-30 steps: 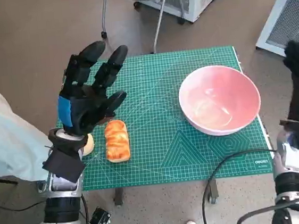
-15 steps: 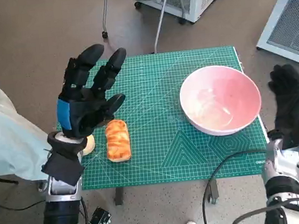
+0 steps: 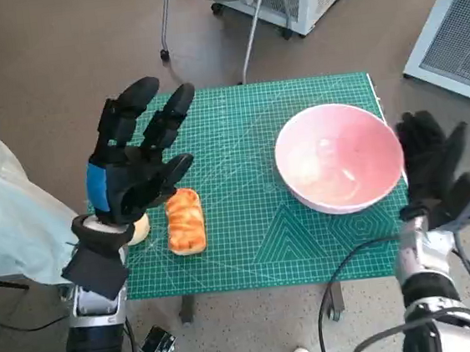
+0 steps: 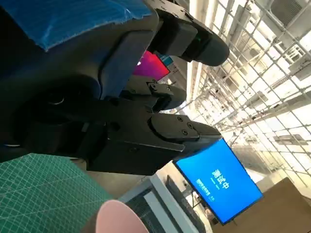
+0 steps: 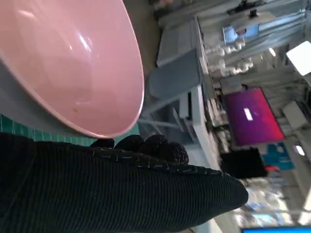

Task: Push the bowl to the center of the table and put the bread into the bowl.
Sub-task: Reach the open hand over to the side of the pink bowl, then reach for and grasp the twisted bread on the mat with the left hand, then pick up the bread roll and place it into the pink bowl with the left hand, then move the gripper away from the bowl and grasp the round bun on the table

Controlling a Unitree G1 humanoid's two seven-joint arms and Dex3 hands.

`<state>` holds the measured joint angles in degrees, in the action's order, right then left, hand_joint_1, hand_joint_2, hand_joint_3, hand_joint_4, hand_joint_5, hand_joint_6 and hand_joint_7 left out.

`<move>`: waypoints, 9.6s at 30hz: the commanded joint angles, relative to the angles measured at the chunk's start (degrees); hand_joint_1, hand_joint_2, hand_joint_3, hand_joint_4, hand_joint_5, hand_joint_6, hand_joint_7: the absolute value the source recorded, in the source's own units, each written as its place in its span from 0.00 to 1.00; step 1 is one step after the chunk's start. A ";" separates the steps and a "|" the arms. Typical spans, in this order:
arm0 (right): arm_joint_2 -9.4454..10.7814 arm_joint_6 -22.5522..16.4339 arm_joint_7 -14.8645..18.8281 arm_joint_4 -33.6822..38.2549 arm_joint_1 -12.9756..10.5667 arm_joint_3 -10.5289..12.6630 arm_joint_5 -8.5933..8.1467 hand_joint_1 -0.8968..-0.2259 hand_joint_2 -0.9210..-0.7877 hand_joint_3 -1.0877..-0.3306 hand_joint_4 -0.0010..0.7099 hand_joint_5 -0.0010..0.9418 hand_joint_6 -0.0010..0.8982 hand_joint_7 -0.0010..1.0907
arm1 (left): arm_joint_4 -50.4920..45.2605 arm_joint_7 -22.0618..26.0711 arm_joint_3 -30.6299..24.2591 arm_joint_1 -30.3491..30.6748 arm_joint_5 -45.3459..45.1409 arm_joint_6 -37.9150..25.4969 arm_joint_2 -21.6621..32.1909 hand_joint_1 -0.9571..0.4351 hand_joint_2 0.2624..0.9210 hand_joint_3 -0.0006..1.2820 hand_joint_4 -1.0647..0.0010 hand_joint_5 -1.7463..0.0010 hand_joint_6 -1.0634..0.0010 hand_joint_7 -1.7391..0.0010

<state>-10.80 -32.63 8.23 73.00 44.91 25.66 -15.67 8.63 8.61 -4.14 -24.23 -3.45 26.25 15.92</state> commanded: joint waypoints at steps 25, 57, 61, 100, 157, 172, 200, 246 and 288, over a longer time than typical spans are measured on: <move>9.96 6.82 -1.75 1.98 7.63 1.01 -0.87 0.59 0.00 0.39 0.38 0.01 0.12 0.51 | -15.98 -1.56 -2.73 8.87 -0.65 -10.82 0.38 0.59 0.99 0.18 0.88 0.60 0.93 0.45; 4.79 -9.46 0.80 -4.88 8.30 -9.74 10.32 0.57 0.00 0.35 0.48 0.03 0.08 0.64 | -14.96 6.17 -6.14 11.61 -3.36 -5.26 14.46 0.63 0.88 0.24 0.86 0.58 0.87 0.48; 3.33 -14.59 3.56 -8.10 6.80 -11.84 11.29 0.53 0.00 0.35 0.48 0.02 0.06 0.65 | -12.48 9.39 -5.91 9.97 -5.88 -2.13 20.67 0.65 0.87 0.20 0.79 0.63 0.78 0.53; 1.20 -19.02 9.53 -25.07 -2.68 -16.22 8.36 0.51 0.00 0.34 0.51 0.03 0.01 0.76 | 18.61 -1.56 21.90 -20.01 -54.06 28.16 36.56 0.63 0.89 0.00 0.57 1.00 0.51 0.96; 1.21 -16.41 10.48 -27.82 -6.99 -15.50 5.70 0.49 0.00 0.37 0.53 0.03 0.00 0.73 | 46.16 -33.00 55.42 -33.04 -74.19 22.49 20.87 0.57 1.00 0.08 0.38 0.80 0.38 0.53; 1.55 -16.33 10.42 -27.44 -7.23 -15.03 5.29 0.49 0.00 0.38 0.55 0.03 0.01 0.72 | 44.39 -35.80 52.16 -34.90 -67.52 26.78 27.77 0.69 1.00 0.01 0.32 0.48 0.30 0.29; 2.54 -16.74 10.94 -26.85 -6.64 -15.70 5.63 0.48 0.00 0.38 0.55 0.03 0.00 0.71 | 29.38 -16.39 27.45 -33.34 -34.74 41.33 36.85 0.69 0.48 0.46 0.34 0.33 0.23 0.31; 2.17 -17.96 12.55 -27.17 -8.85 -13.63 2.71 0.46 0.00 0.42 0.59 0.03 0.09 0.66 | 56.83 0.43 35.93 -51.49 -44.02 9.81 3.75 0.61 0.93 0.04 0.69 0.89 0.68 0.80; 3.31 -17.45 12.92 -27.84 -7.70 -15.62 3.13 0.48 0.00 0.38 0.55 0.00 0.02 0.68 | 14.36 29.50 17.08 -30.78 -24.83 -4.97 33.47 0.67 0.89 0.00 0.65 1.00 0.53 0.94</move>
<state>-7.35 -50.49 20.70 45.14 37.66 10.22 -12.64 28.95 33.88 15.78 -59.18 -30.93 24.23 45.23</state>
